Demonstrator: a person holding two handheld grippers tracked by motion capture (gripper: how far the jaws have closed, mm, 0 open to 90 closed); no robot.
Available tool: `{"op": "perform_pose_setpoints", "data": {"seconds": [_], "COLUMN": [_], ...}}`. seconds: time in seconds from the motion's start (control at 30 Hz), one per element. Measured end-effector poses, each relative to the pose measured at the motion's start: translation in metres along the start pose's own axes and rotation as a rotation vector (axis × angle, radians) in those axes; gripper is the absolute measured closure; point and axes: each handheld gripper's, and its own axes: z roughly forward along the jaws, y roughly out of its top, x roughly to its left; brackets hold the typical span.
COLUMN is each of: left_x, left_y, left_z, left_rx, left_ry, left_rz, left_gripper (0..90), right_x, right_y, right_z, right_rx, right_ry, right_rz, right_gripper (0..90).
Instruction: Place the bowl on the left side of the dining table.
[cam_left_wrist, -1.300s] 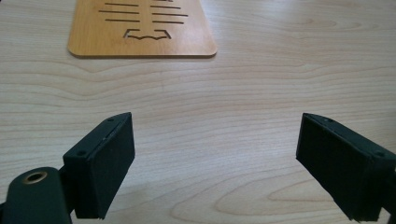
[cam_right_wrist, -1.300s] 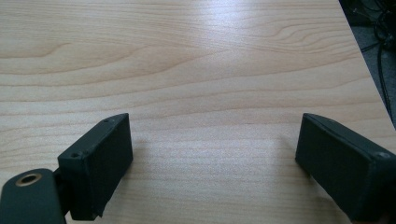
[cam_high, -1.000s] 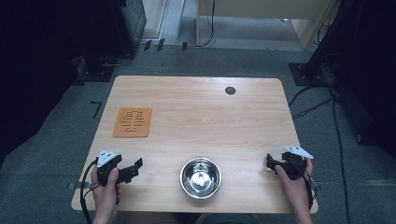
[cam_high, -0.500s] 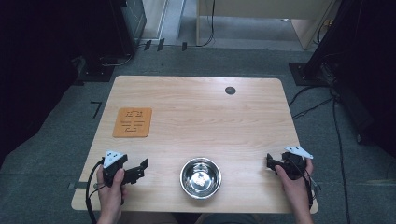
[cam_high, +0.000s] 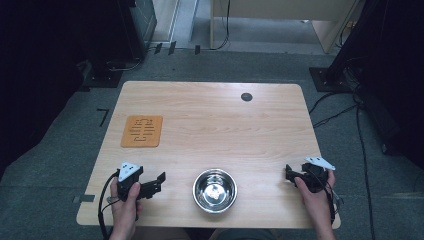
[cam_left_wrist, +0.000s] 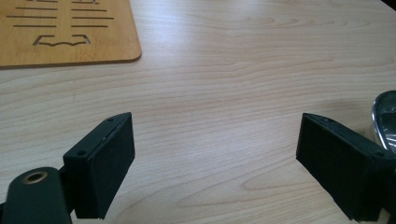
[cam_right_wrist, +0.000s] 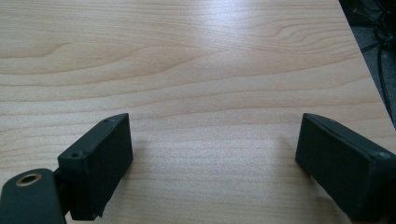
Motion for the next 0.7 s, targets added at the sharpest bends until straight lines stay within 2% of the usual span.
{"op": "perform_pose_setpoints", "data": {"seconds": [0.7], "left_x": [-0.034], "left_y": [-0.003], "left_z": [0.011], "left_rx": [0.013], "left_ry": [-0.061], "left_rz": [0.041], "left_gripper": [11.8], "right_x": [0.000], "right_y": [0.000], "right_z": [0.000], "right_rx": [0.000], "right_ry": [0.000], "right_rz": [0.000], "right_gripper": [10.4]}}
